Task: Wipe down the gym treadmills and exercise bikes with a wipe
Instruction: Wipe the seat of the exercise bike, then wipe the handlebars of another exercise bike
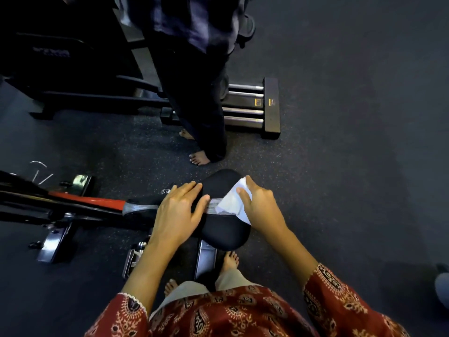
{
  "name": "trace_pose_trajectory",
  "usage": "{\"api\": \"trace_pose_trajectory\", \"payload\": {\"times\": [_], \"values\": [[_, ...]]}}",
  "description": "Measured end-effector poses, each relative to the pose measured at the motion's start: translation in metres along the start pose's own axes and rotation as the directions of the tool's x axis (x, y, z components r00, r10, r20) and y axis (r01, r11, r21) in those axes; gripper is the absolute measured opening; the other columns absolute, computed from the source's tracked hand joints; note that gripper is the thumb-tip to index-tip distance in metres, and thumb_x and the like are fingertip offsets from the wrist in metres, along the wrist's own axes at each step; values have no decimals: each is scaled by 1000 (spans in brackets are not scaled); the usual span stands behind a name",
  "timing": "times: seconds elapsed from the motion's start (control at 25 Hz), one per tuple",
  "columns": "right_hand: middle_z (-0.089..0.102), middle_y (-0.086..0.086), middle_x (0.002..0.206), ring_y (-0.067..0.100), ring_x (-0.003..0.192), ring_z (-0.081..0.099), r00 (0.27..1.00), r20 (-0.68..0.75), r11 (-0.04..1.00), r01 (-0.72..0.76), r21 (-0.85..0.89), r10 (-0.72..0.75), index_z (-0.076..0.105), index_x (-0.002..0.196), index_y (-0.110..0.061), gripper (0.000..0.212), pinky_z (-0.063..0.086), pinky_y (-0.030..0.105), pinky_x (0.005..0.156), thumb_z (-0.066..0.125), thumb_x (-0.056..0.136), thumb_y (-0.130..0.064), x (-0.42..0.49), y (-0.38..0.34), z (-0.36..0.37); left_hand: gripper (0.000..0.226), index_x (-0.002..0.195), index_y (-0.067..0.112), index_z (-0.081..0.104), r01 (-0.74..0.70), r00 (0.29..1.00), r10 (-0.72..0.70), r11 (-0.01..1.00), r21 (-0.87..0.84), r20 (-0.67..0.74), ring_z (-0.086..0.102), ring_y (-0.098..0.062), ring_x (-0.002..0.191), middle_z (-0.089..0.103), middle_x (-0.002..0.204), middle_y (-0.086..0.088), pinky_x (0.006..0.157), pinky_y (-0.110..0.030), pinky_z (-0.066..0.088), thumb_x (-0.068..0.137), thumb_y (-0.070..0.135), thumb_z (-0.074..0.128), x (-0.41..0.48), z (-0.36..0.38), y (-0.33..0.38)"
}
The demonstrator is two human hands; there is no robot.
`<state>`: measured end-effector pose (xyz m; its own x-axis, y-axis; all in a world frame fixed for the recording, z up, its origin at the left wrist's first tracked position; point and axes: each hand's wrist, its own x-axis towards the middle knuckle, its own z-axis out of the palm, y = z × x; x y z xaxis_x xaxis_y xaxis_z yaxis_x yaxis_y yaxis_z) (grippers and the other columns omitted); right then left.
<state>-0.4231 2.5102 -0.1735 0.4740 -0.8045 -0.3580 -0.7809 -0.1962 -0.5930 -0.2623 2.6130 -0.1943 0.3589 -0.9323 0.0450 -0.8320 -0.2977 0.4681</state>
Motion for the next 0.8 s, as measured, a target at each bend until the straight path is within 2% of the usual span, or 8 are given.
{"api": "trace_pose_trajectory", "payload": {"times": [0.12, 0.24, 0.36, 0.44, 0.48, 0.6, 0.8], "values": [[60, 8, 128, 29, 115, 55, 992, -101, 997, 75, -13, -76, 53, 133, -14, 33, 44, 38, 90, 44, 102, -18, -19, -10, -11, 56, 114, 4, 69, 33, 999, -34, 998, -54, -17, 63, -30, 108, 66, 118, -15, 101, -45, 41, 90, 47, 40, -6, -9, 6], [56, 9, 120, 29, 105, 57, 942, -211, 961, 275, 34, -262, 59, 126, -8, 30, 46, 44, 90, 50, 97, -7, -25, -33, -13, 44, 113, 6, 69, 72, 992, -84, 990, -118, -94, 65, -27, 105, 68, 115, -11, 93, -44, 49, 88, 38, 52, -20, -28, 8], [45, 3, 113, 25, 97, 53, 884, -188, 899, 438, 12, -428, 58, 125, -12, 32, 43, 42, 89, 52, 94, -6, -25, -74, 0, 43, 112, 6, 69, 120, 971, -147, 982, -143, -191, 65, -26, 105, 68, 114, -10, 90, -38, 51, 87, 36, 52, -46, -53, -8], [53, 10, 115, 28, 103, 54, 828, -160, 837, 547, 16, -538, 57, 122, -6, 33, 40, 33, 88, 55, 89, -1, -26, -106, 16, 43, 112, 5, 69, 170, 941, -205, 974, -148, -269, 64, -25, 105, 68, 114, -9, 92, -38, 50, 88, 36, 52, -72, -75, -23], [57, 13, 112, 29, 102, 56, 792, -150, 799, 601, 24, -592, 58, 116, -3, 30, 39, 28, 85, 57, 87, 2, -29, -122, 24, 42, 113, 5, 68, 203, 919, -243, 967, -157, -311, 64, -25, 106, 68, 115, -9, 92, -37, 50, 90, 36, 52, -85, -86, -30], [63, 16, 94, 31, 90, 58, 672, -77, 668, 741, 76, -737, 61, 94, 2, 11, 36, 25, 73, 58, 84, 3, -56, -184, 63, 36, 116, 7, 67, 335, 794, -383, 924, -184, -472, 63, -24, 108, 67, 117, -7, 88, -34, 49, 94, 33, 57, -147, -129, -53], [60, 20, 92, 25, 83, 53, 460, 21, 458, 878, 141, -888, 65, 89, 6, 10, 27, 17, 68, 56, 83, 5, -135, -267, 143, 36, 120, 8, 65, 548, 556, -553, 805, -226, -621, 61, -25, 110, 65, 122, -7, 88, -39, 51, 94, 31, 57, -279, -183, -83]]}}
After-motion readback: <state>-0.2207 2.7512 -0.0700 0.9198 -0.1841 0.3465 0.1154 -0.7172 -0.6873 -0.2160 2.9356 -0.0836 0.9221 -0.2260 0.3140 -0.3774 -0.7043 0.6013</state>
